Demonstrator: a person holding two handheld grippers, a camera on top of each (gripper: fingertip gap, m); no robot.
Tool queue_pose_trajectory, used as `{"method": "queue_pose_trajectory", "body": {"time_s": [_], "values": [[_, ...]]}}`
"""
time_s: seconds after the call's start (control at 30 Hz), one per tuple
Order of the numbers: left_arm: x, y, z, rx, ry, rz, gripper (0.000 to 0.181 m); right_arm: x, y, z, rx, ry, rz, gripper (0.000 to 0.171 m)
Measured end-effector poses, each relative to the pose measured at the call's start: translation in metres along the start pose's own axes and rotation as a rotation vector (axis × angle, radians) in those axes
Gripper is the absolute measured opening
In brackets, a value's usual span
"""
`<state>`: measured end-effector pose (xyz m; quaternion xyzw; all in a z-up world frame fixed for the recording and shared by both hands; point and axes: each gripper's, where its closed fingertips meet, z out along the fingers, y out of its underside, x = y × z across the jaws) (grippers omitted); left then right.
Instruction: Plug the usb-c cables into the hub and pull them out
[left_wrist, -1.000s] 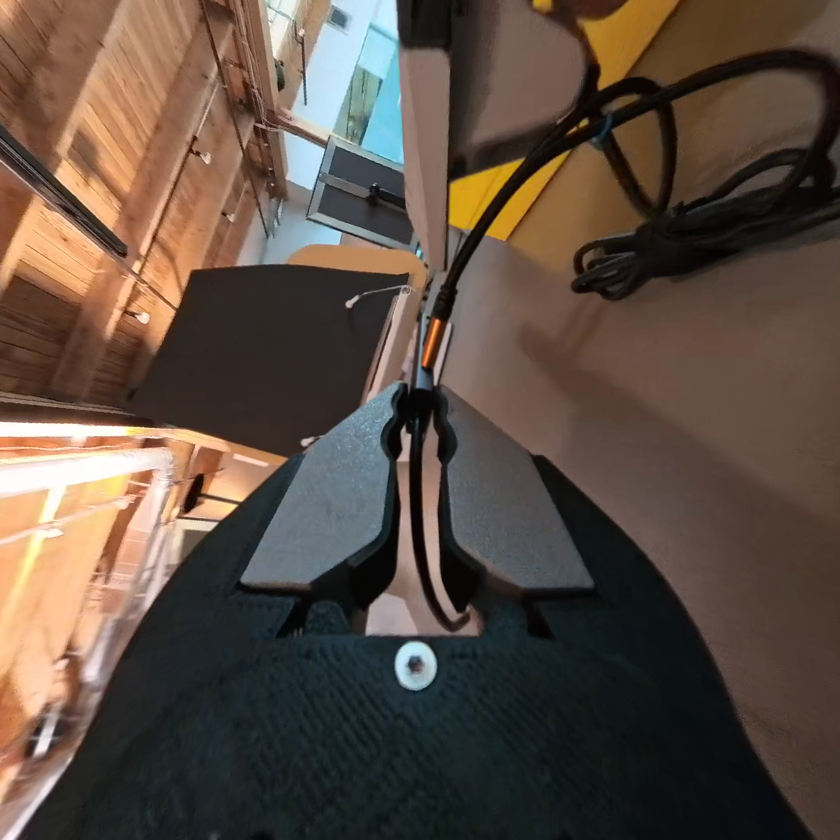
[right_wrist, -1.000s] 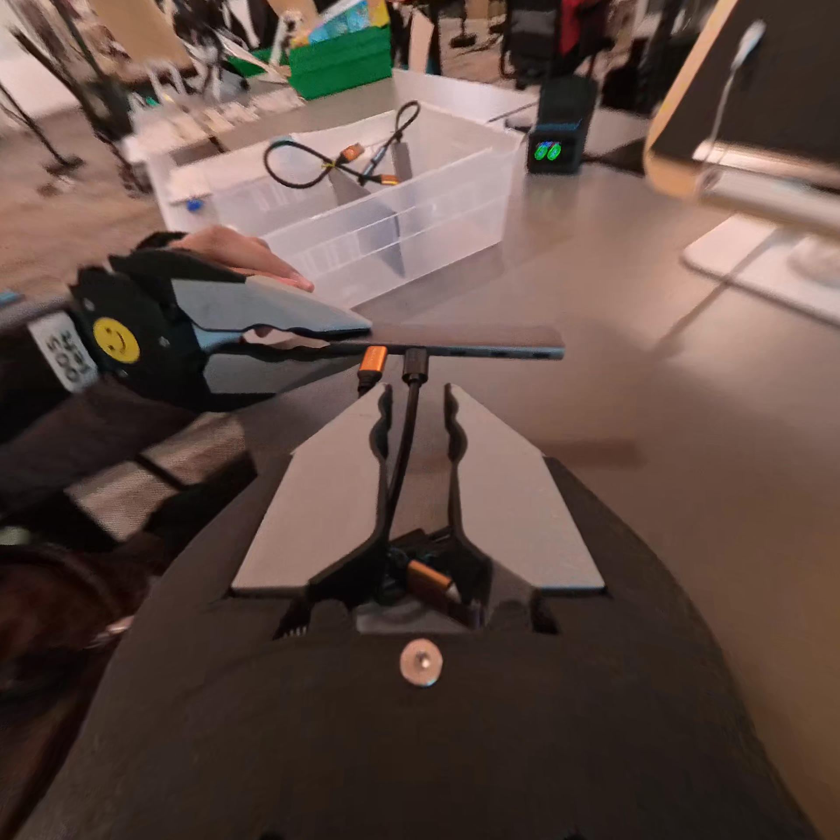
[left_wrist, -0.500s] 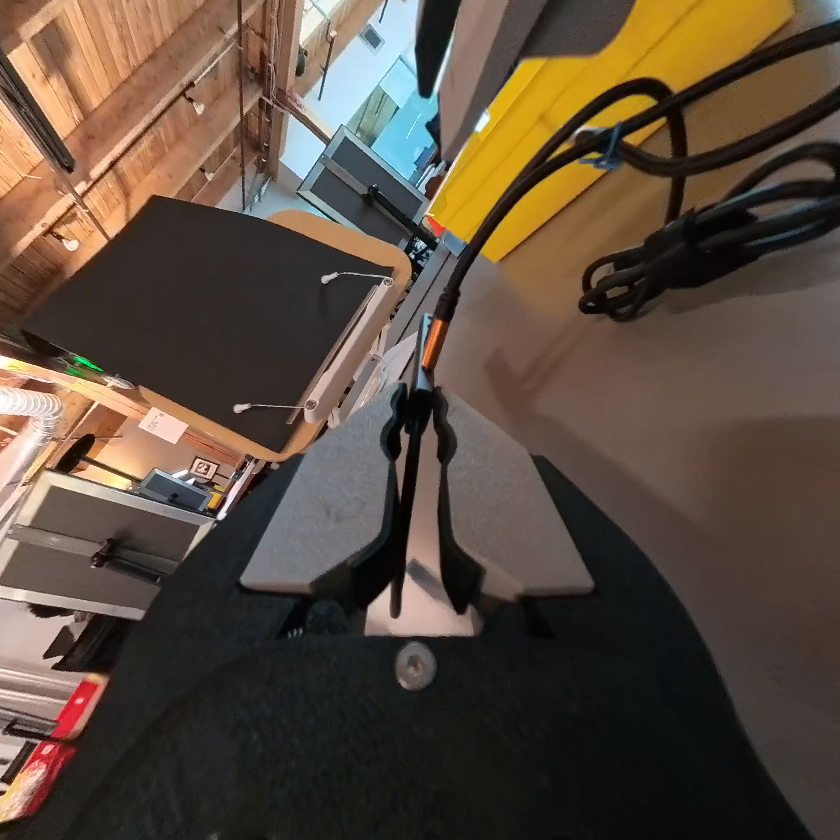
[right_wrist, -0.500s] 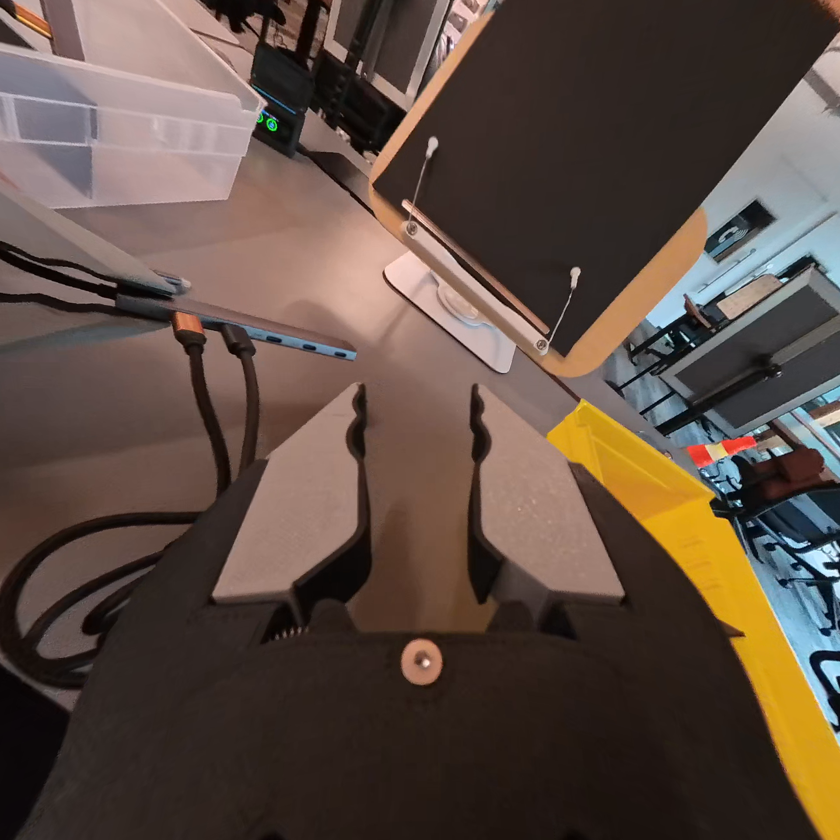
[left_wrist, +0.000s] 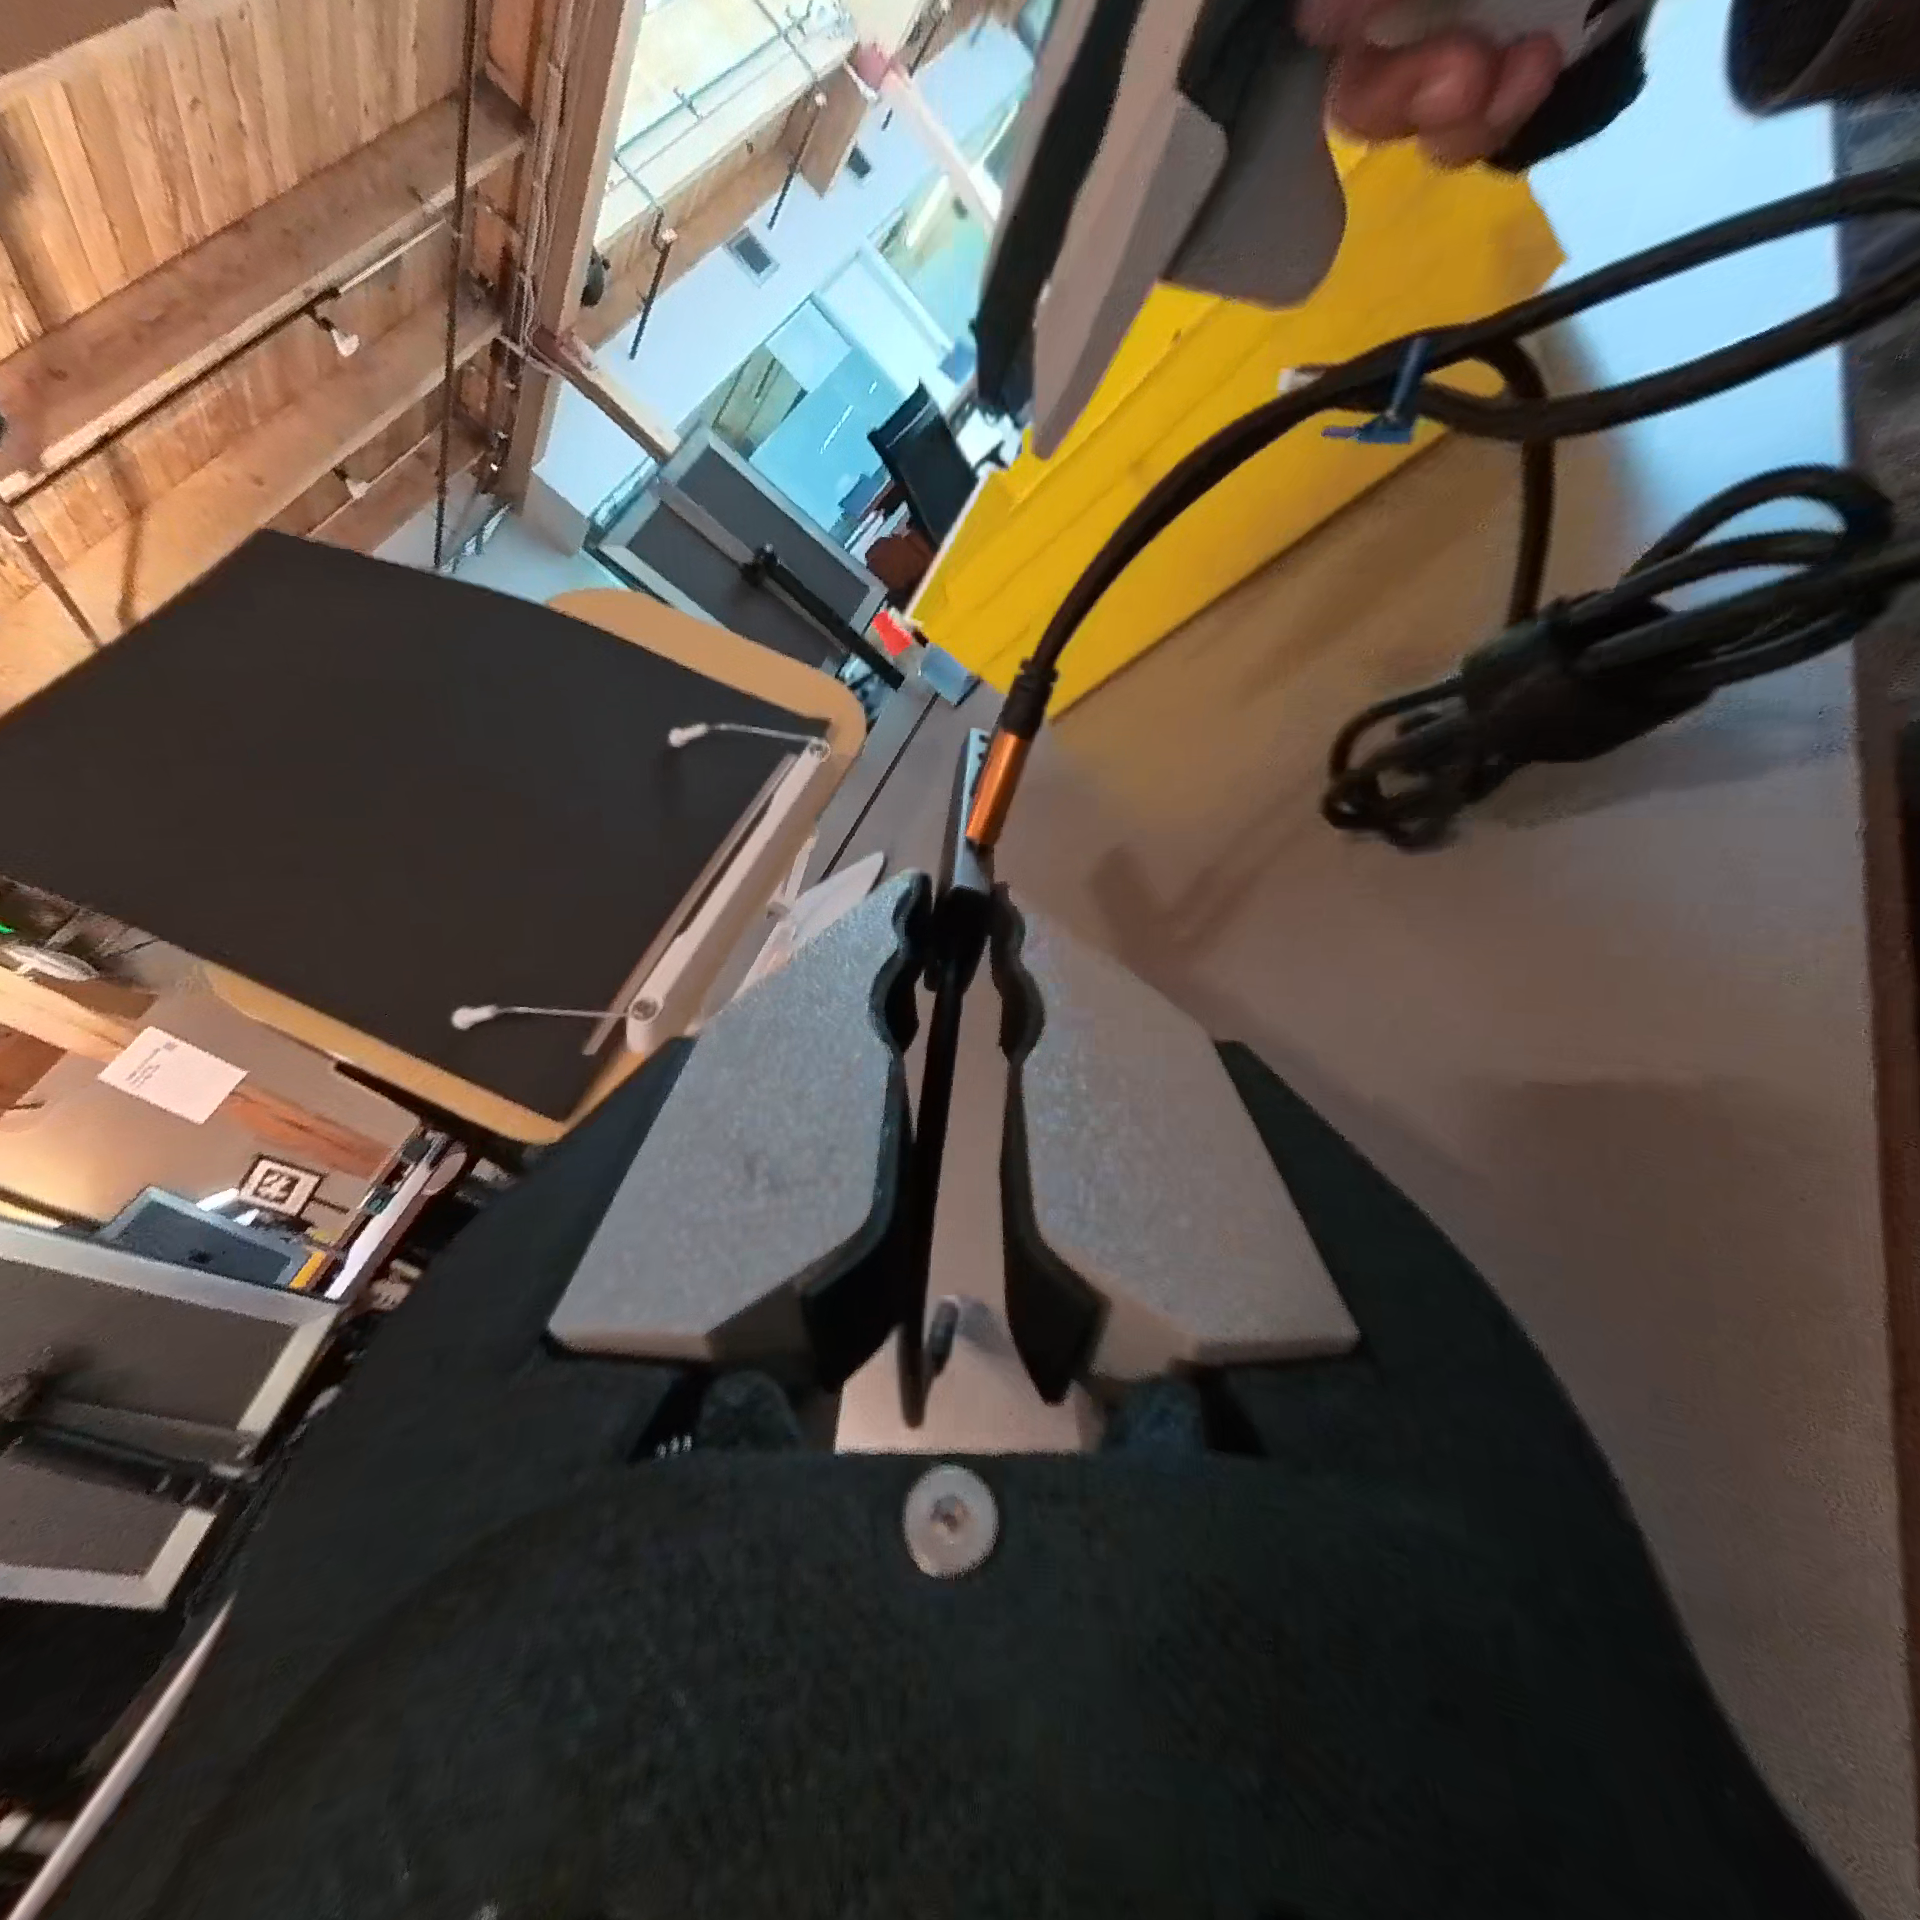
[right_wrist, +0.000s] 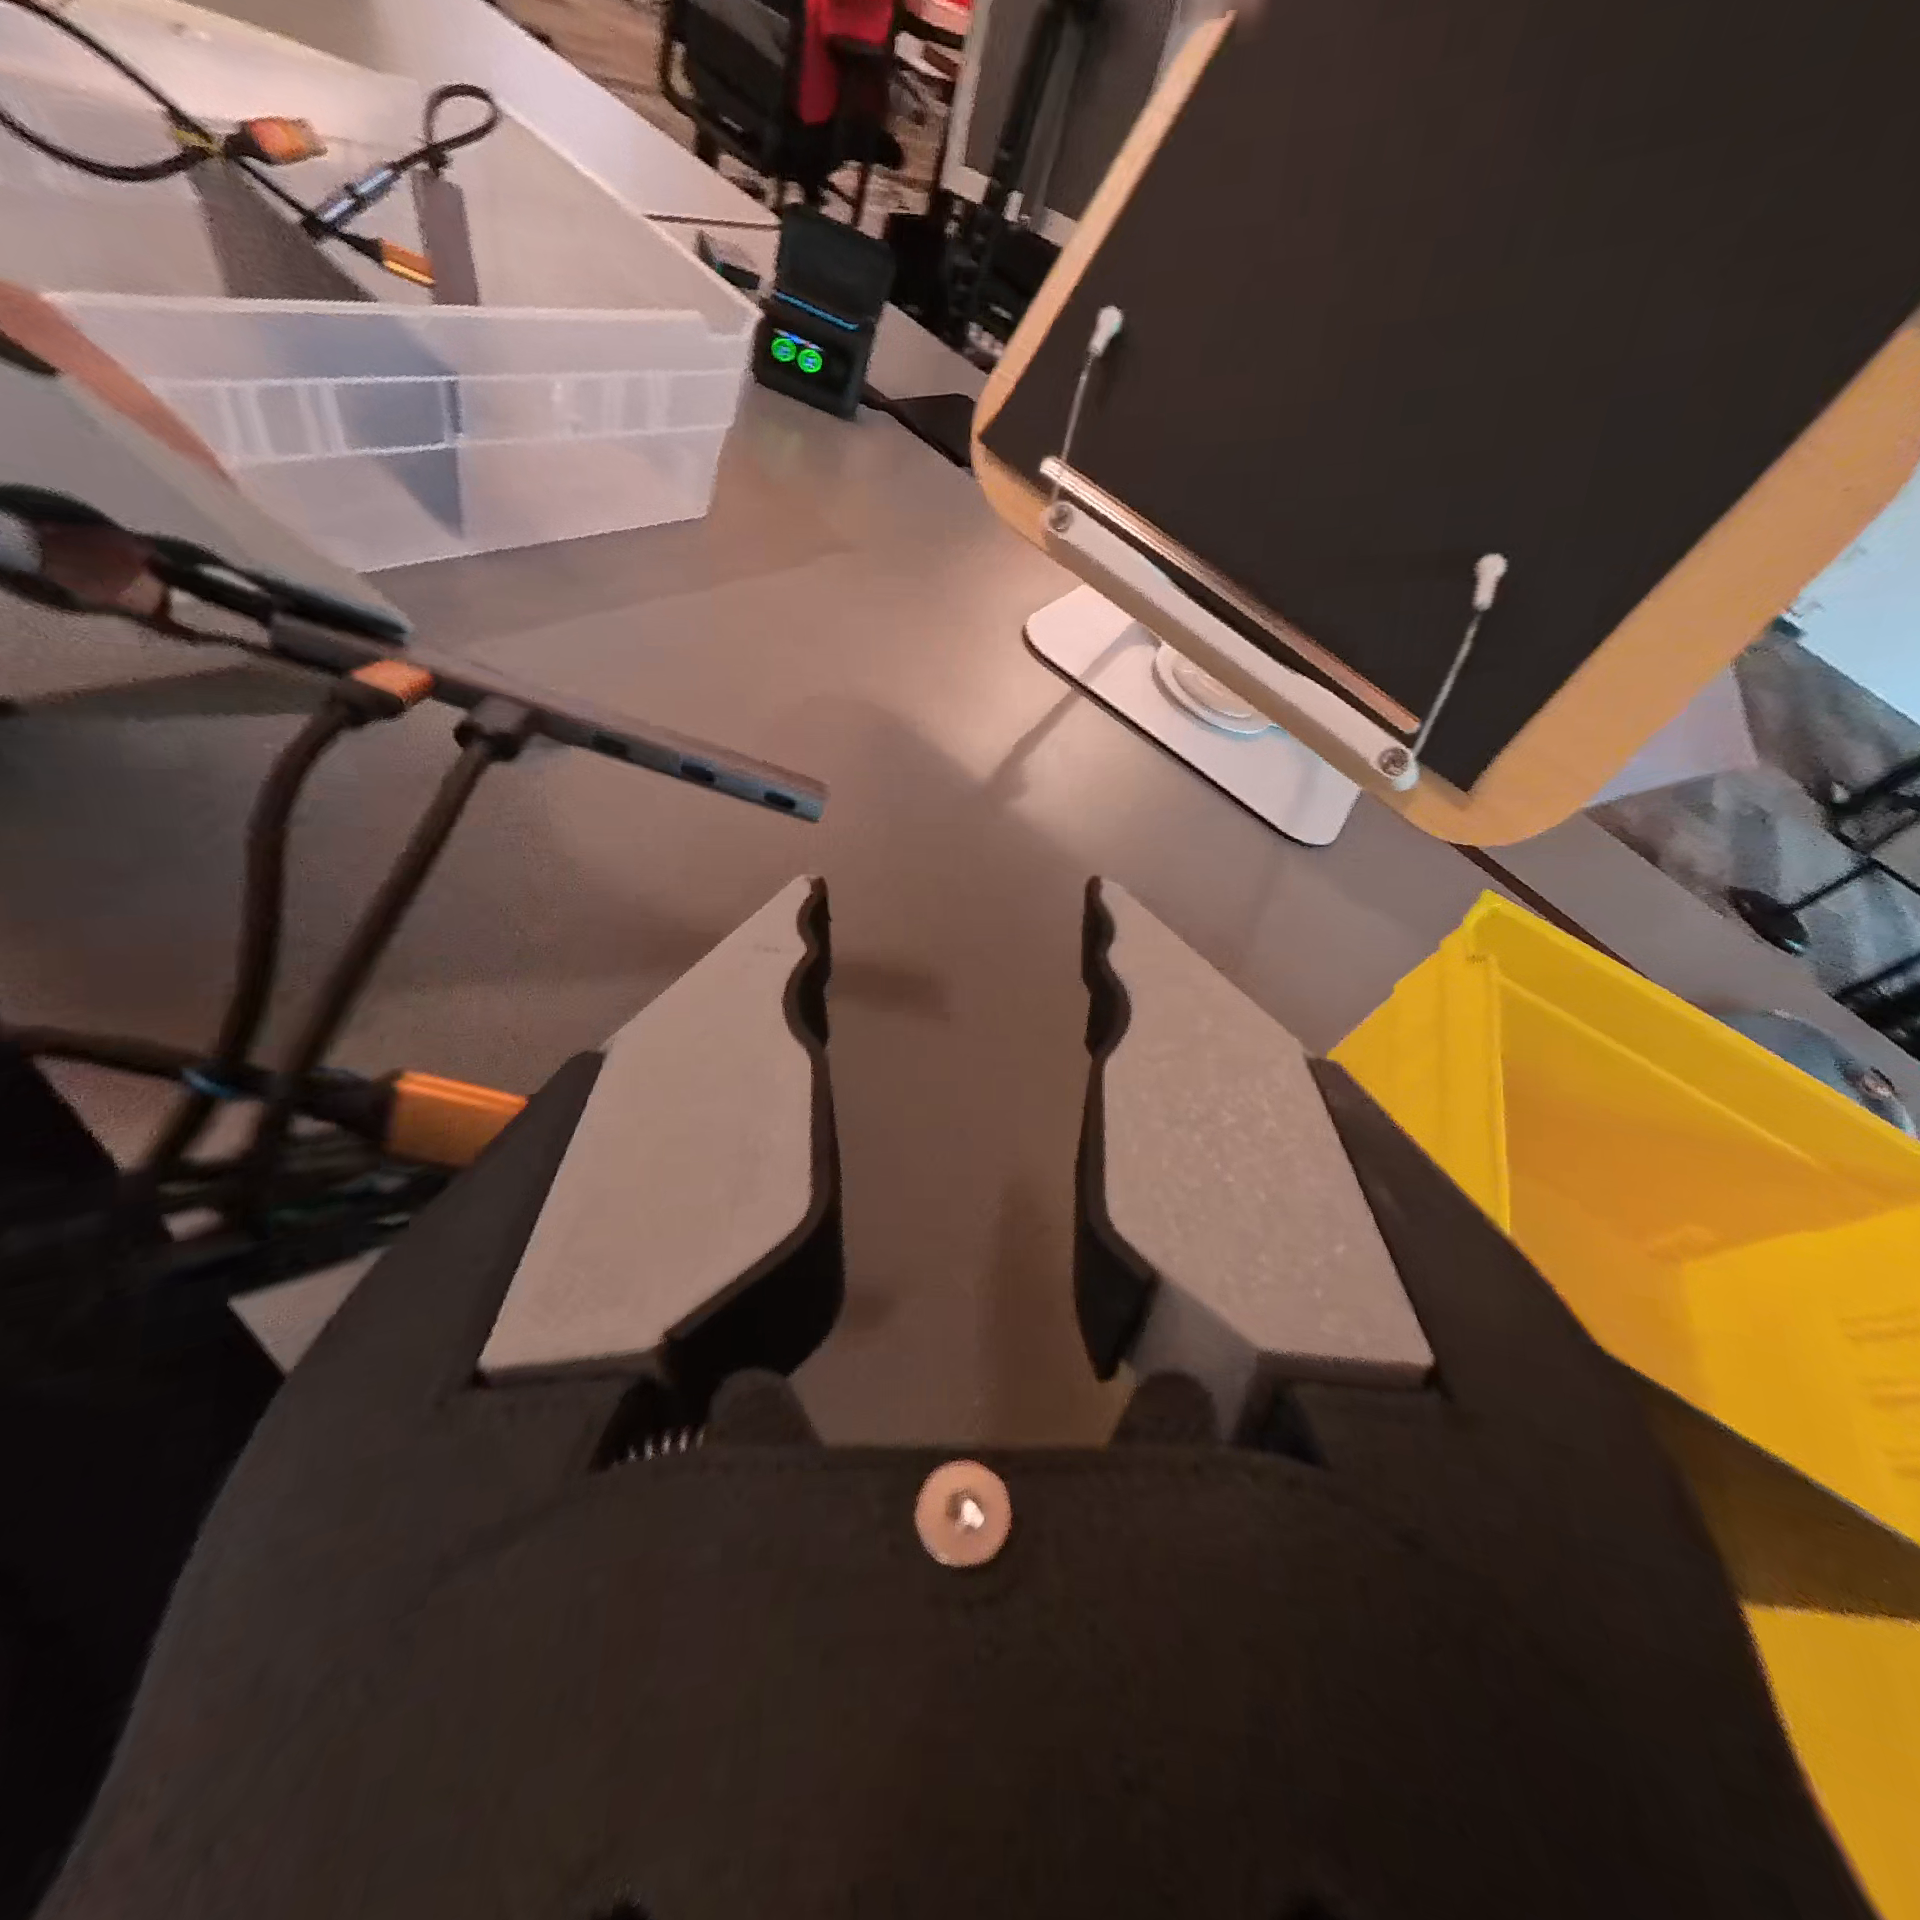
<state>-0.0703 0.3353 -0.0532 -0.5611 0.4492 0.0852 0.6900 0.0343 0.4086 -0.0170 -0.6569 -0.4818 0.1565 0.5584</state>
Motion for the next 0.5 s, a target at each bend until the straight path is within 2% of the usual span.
{"method": "queue_pose_trajectory", "body": {"time_s": [0.03, 0.13, 0.3, 0.4, 0.5], "values": [[0.000, -0.005, -0.001, 0.017, 0.008, -0.009, 0.009, 0.000, 0.001, -0.001, 0.002, -0.022, -0.011, 0.048], [-0.001, -0.013, -0.001, 0.029, 0.018, -0.028, 0.009, -0.001, 0.004, -0.004, 0.001, -0.076, -0.014, 0.049], [-0.015, 0.021, 0.008, -0.243, -0.075, 0.024, 0.009, 0.004, -0.015, -0.023, 0.085, -0.126, 0.127, 0.041], [-0.005, 0.019, 0.014, -0.299, -0.033, -0.014, 0.009, -0.023, -0.030, -0.028, 0.122, -0.205, 0.096, 0.040], [0.009, 0.020, 0.018, -0.395, 0.042, -0.040, 0.009, -0.062, -0.027, -0.015, 0.041, -0.233, -0.013, 0.040]]}}
